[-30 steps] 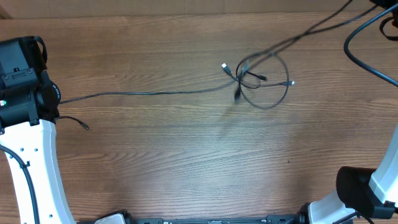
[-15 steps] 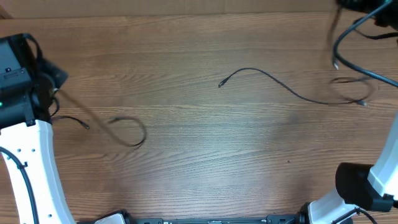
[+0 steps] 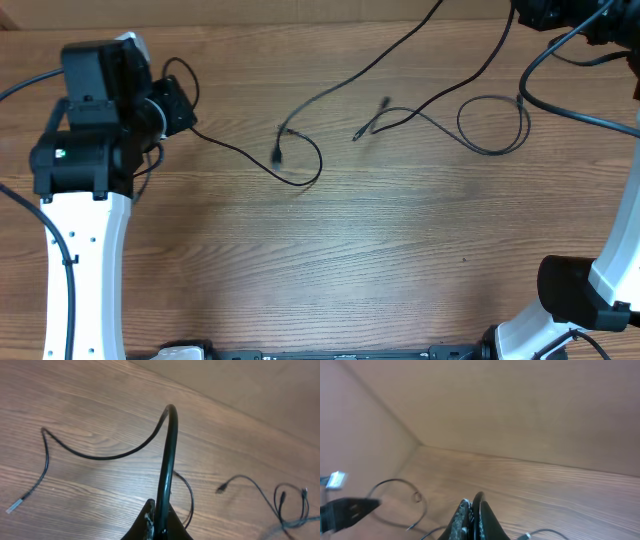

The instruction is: Untangle cables

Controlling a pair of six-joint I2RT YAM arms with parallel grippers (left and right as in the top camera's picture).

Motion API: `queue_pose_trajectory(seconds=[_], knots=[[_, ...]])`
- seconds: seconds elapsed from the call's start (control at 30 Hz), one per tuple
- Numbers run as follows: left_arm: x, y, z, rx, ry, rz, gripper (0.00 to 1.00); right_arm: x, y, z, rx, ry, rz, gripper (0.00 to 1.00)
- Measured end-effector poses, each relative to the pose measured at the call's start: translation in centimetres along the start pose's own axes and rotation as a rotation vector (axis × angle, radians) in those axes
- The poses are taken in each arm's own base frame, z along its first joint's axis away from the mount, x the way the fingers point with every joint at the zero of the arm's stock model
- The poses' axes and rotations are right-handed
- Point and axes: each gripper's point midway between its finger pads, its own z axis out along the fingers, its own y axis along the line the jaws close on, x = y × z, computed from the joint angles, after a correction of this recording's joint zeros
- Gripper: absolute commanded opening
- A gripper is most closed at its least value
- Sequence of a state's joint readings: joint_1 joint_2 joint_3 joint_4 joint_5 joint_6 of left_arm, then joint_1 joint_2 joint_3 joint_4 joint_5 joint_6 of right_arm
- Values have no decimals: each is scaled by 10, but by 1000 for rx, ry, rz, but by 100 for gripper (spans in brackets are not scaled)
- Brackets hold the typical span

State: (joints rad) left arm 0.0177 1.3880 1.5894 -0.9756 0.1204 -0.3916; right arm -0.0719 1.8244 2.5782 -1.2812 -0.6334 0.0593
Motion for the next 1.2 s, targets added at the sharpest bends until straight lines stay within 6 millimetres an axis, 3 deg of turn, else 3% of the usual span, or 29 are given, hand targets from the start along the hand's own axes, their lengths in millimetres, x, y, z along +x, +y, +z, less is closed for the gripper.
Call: queue_pose_trajectory(seconds=[0.2, 0.37, 0.53, 0.77, 0.87, 1.07, 1.2], knots=[[16, -3, 11, -8, 74, 17, 4, 11, -67, -14, 398, 18, 56, 4], [24, 2, 24, -27, 121, 11, 4, 4, -126, -54, 803, -60, 112, 4], [25, 3, 29, -32, 134, 32, 4, 5, -164, -98, 1040, -119, 193, 4], [32, -1, 29, -23, 155, 97, 4, 53, -218, -166, 1289, -79, 474, 4], [37, -11, 29, -5, 166, 132, 4, 73, -249, -183, 1367, -58, 575, 4], [47, -26, 29, 23, 186, 179, 4, 124, -312, -189, 1453, 63, 731, 4], [54, -32, 29, 29, 206, 194, 4, 142, -337, -189, 1457, 82, 788, 4]])
